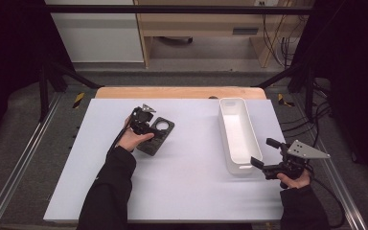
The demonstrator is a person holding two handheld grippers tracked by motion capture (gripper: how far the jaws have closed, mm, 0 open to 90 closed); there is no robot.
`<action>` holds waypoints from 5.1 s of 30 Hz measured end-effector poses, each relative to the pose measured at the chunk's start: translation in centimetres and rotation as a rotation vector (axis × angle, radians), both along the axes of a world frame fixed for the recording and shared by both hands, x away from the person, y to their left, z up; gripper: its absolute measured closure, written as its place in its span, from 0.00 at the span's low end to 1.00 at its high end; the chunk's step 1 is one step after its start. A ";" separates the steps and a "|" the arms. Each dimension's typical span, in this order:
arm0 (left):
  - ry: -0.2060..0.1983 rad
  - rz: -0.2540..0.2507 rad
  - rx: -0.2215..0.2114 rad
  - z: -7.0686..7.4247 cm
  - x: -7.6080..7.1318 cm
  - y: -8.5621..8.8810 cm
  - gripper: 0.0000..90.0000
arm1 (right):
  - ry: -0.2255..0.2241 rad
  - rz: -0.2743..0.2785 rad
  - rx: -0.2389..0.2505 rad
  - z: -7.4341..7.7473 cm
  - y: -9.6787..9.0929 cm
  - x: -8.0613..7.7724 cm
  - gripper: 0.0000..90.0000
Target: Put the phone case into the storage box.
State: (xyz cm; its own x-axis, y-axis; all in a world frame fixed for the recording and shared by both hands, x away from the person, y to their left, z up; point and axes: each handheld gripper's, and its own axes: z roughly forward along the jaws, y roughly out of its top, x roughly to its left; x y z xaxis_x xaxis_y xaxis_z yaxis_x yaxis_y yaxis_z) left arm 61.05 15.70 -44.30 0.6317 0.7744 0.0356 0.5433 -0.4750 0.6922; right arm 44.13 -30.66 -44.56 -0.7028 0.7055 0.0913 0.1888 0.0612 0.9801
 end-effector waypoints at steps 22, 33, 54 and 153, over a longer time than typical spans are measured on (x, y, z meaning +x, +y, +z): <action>0.050 0.032 0.027 -2.3 0.2 -0.1 0.02 | 0.002 -0.002 -0.002 0.0 0.0 0.0 0.00; 0.063 0.028 0.042 -3.1 0.4 -0.4 0.07 | 0.002 -0.001 -0.001 0.0 0.0 0.0 0.00; 0.067 0.037 0.087 -3.3 0.4 -0.7 0.09 | 0.004 0.001 -0.001 0.0 0.0 0.0 0.00; -0.105 -0.166 -0.035 4.2 -11.0 1.3 0.13 | -0.012 0.014 -0.009 0.4 0.3 -0.2 0.00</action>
